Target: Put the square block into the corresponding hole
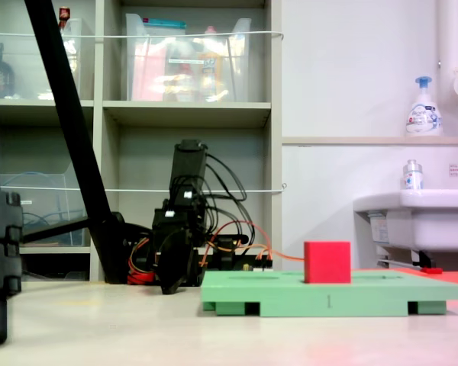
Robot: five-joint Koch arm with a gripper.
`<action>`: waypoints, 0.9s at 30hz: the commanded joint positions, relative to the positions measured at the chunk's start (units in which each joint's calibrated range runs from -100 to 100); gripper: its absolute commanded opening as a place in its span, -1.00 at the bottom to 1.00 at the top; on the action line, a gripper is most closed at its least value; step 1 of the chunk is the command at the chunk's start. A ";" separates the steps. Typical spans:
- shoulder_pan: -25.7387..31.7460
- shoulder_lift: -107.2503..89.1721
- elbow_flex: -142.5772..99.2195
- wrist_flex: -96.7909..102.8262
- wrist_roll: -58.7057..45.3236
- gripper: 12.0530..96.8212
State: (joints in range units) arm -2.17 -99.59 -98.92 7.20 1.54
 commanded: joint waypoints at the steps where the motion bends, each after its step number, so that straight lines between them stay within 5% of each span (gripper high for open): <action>1: 0.49 -0.41 -1.08 -4.64 -0.10 -0.12; 27: 2.93 -0.41 -1.08 -4.45 -0.10 -0.12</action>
State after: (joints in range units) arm 0.37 -99.59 -98.92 7.20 1.54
